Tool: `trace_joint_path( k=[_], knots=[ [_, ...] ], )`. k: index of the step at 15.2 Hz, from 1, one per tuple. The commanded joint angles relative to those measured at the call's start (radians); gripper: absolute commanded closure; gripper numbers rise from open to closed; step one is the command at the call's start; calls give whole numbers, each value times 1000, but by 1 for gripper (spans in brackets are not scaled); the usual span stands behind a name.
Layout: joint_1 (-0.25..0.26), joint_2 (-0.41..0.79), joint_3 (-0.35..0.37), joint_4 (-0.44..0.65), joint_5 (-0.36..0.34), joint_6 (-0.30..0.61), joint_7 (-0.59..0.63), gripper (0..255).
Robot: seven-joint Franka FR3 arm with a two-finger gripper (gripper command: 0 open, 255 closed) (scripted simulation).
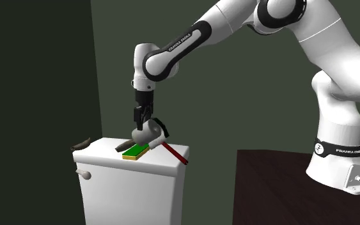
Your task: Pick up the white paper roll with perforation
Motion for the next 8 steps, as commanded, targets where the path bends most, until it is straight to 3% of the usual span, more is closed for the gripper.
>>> trace_joint_path(
  k=[1, 8],
  knots=[
    [1, -14, -1, 7, -1, -20, 0, 255],
    [2, -46, -4, 28, -5, -73, -1, 255]
  ],
)
